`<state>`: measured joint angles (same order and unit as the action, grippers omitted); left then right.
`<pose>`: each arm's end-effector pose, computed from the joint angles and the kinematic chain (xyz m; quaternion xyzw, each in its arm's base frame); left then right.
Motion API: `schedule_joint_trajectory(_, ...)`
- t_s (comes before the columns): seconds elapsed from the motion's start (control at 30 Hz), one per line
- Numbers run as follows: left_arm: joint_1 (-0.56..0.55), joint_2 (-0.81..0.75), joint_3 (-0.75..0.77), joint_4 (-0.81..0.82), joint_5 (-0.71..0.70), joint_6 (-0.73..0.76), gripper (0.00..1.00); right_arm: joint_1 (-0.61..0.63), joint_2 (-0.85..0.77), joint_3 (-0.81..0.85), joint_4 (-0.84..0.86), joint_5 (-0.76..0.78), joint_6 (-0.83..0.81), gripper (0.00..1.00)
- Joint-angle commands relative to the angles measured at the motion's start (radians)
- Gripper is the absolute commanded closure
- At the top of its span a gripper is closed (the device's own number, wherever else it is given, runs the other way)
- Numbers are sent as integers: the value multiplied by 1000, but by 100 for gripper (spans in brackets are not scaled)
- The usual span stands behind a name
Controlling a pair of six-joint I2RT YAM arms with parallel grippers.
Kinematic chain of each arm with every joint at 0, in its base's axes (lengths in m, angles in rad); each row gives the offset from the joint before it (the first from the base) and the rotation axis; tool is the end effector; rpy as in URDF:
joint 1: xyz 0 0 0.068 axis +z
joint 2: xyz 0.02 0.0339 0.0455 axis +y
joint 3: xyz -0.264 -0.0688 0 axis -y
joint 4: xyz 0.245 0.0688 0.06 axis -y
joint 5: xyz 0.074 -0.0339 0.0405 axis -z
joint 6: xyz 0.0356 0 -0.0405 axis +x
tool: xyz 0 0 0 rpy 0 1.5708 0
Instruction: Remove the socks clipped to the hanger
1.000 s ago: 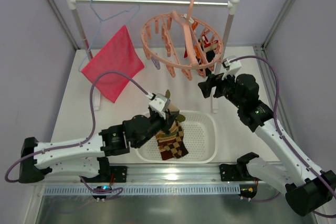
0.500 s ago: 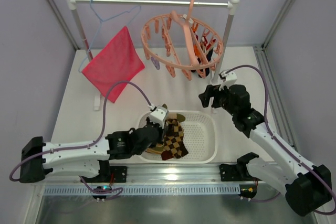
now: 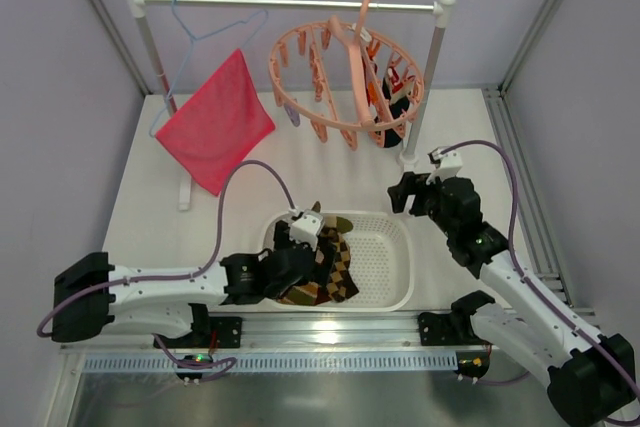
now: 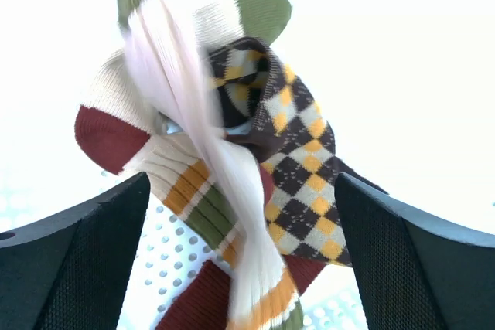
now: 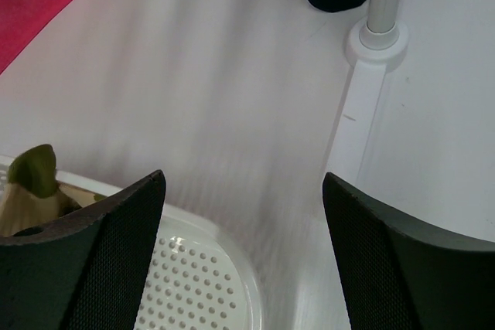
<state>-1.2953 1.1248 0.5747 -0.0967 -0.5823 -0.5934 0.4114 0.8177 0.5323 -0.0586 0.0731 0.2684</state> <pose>0.0812 -0.2152 0.2122 0.1746 0.8492 -0.1953 0.4585 0.1793 0.0754 0.2578 -0.0374 0.8166 0.1636 0.5523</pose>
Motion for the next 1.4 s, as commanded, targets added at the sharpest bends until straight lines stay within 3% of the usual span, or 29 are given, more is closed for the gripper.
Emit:
schedule_joint_trajectory(0.0,2,38,83,-49,-83,-32,0,-20,-9,-12,52,37,18,17)
schedule_joint_trajectory(0.17,1,52,125,-141,-209,-63,0,-91,-51,-43,54,36,38,16)
schedule_joint_trajectory(0.3,1,-2,108,-150,-303,-88,0,-163,-86,-126,219,-120,55,13)
schedule_joint_trajectory(0.63,4,-226,25,-51,-356,-25,0,-174,256,-63,491,-246,23,14)
schedule_joint_trajectory(0.83,22,-322,-36,152,-232,125,0,-175,262,-8,530,-220,23,14)
schedule_joint_trajectory(1.0,53,-306,-16,215,-148,191,0,-171,317,72,508,-265,26,17)
schedule_joint_trajectory(1.3,93,-56,181,290,84,259,0,-168,249,74,372,-101,23,17)
schedule_joint_trajectory(1.37,105,-11,244,292,119,267,6,-168,189,48,341,-81,25,17)
